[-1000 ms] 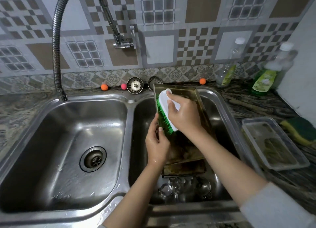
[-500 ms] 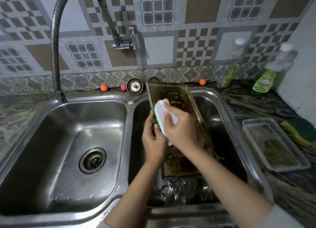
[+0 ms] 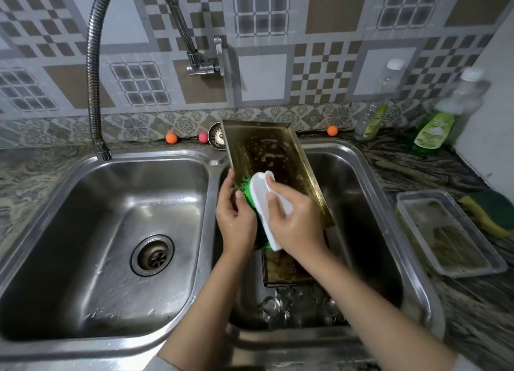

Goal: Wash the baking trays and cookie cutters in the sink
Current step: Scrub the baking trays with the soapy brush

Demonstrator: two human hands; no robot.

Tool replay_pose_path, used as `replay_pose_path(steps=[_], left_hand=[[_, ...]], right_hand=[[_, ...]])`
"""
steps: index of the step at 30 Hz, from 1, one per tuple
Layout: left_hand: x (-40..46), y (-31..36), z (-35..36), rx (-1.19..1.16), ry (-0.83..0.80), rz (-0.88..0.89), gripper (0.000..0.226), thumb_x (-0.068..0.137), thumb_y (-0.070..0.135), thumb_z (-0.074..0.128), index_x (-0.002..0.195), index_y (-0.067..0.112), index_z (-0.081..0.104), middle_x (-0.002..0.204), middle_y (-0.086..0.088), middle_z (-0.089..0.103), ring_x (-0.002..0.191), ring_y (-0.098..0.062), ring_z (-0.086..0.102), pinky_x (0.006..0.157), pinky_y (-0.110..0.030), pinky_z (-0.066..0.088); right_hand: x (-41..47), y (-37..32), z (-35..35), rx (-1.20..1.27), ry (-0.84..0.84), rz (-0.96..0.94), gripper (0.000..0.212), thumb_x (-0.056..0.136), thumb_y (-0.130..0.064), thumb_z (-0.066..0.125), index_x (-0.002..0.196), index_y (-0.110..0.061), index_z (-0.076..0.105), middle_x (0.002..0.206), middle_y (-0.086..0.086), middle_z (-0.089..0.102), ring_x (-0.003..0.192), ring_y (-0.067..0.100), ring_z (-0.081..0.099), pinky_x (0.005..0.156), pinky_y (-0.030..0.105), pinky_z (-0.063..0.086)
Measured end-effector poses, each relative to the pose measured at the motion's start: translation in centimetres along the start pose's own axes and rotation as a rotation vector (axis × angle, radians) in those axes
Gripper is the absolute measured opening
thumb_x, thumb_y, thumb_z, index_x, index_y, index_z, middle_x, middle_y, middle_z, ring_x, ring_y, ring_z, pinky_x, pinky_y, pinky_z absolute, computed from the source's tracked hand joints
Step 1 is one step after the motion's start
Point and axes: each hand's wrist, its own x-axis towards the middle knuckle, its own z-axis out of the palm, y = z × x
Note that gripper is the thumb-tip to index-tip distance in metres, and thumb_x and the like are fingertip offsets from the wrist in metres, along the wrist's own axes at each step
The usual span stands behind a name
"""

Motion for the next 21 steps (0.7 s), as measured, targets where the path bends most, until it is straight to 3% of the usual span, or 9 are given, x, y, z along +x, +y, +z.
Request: replay_pose_path(steps=[2,6,8,10,12,15,17,19,21], left_hand=[[0.1,0.1,-0.1,-0.001,0.003,0.016,0.043,0.095,-0.006,0.039,0.136,0.005,0.05,0.127,0.016,0.053,0.114,0.018,0.048,0.093,-0.006,0.039],[-1.6,0.8,0.2,0.046,-0.066,0.075,0.042,0.095,-0.005,0.042,0.135,0.006,0.051,0.127,0.019,0.051,0.12,0.015,0.045,0.099,-0.007,0.037],[-2.0,0.9,0.3,0.058,-0.097,0.084,0.042,0.095,-0.004,0.043,0.135,0.009,0.05,0.127,0.022,0.05,0.122,0.014,0.045,0.102,-0.01,0.036],[-1.8,0.8,0.6,0.054,-0.097,0.072,0.042,0.095,-0.003,0.042,0.135,0.008,0.05,0.126,0.022,0.05,0.121,0.014,0.045,0.103,-0.011,0.037],[-1.2,0.4,0.5,0.045,-0.066,0.051,0.041,0.095,-0.002,0.042,0.134,0.006,0.05,0.125,0.02,0.052,0.116,0.016,0.048,0.099,-0.01,0.04],[-0.4,0.0,-0.5,0.035,-0.007,0.044,0.041,0.095,-0.004,0.041,0.133,0.007,0.052,0.131,0.008,0.056,0.121,0.007,0.05,0.098,-0.011,0.04],[-0.5,0.1,-0.9,0.055,-0.017,0.056,0.041,0.096,-0.003,0.041,0.133,0.011,0.052,0.133,0.006,0.055,0.126,0.001,0.048,0.103,-0.014,0.038],[-1.1,0.6,-0.5,0.081,-0.068,0.065,0.042,0.096,-0.003,0.042,0.133,0.012,0.052,0.13,0.016,0.053,0.126,0.004,0.046,0.104,-0.013,0.037],[-1.4,0.7,0.2,0.097,-0.102,0.079,0.043,0.095,-0.004,0.043,0.134,0.012,0.052,0.127,0.022,0.052,0.124,0.008,0.046,0.103,-0.012,0.037]], right_hand=[[0.3,0.5,-0.5,-0.024,0.007,-0.032,0.033,0.091,-0.017,0.056,0.122,-0.013,0.064,0.117,-0.002,0.067,0.107,0.005,0.06,0.087,0.008,0.045],[7.0,2.7,-2.6,-0.18,0.096,0.128,0.033,0.092,-0.019,0.055,0.125,-0.016,0.062,0.113,0.004,0.069,0.086,0.015,0.066,0.064,0.007,0.042],[8.7,3.0,-3.1,-0.176,0.132,0.234,0.034,0.093,-0.019,0.055,0.127,-0.017,0.06,0.12,0.005,0.066,0.099,0.017,0.064,0.066,0.003,0.039],[7.3,1.6,-2.2,-0.149,0.095,0.167,0.034,0.092,-0.017,0.056,0.126,-0.015,0.061,0.121,0.003,0.065,0.106,0.017,0.063,0.074,0.005,0.043],[4.1,-0.1,-1.1,-0.111,-0.021,0.02,0.034,0.092,-0.017,0.056,0.126,-0.017,0.061,0.12,-0.001,0.066,0.104,0.01,0.063,0.082,0.012,0.047],[2.4,1.1,-2.2,-0.106,-0.072,-0.036,0.034,0.093,-0.018,0.056,0.126,-0.018,0.061,0.122,-0.009,0.061,0.087,-0.008,0.061,0.075,0.003,0.045],[4.0,3.5,-3.6,-0.138,-0.012,0.05,0.033,0.092,-0.015,0.056,0.125,-0.015,0.061,0.121,0.0,0.064,0.092,0.001,0.063,0.077,0.007,0.045],[5.4,4.6,-4.3,-0.158,0.069,0.126,0.033,0.092,-0.014,0.057,0.125,-0.012,0.062,0.117,0.005,0.067,0.099,0.016,0.065,0.076,0.001,0.04],[5.0,3.6,-3.4,-0.128,0.076,0.133,0.034,0.092,-0.014,0.057,0.125,-0.012,0.061,0.119,0.003,0.066,0.096,0.013,0.065,0.07,-0.004,0.039]])
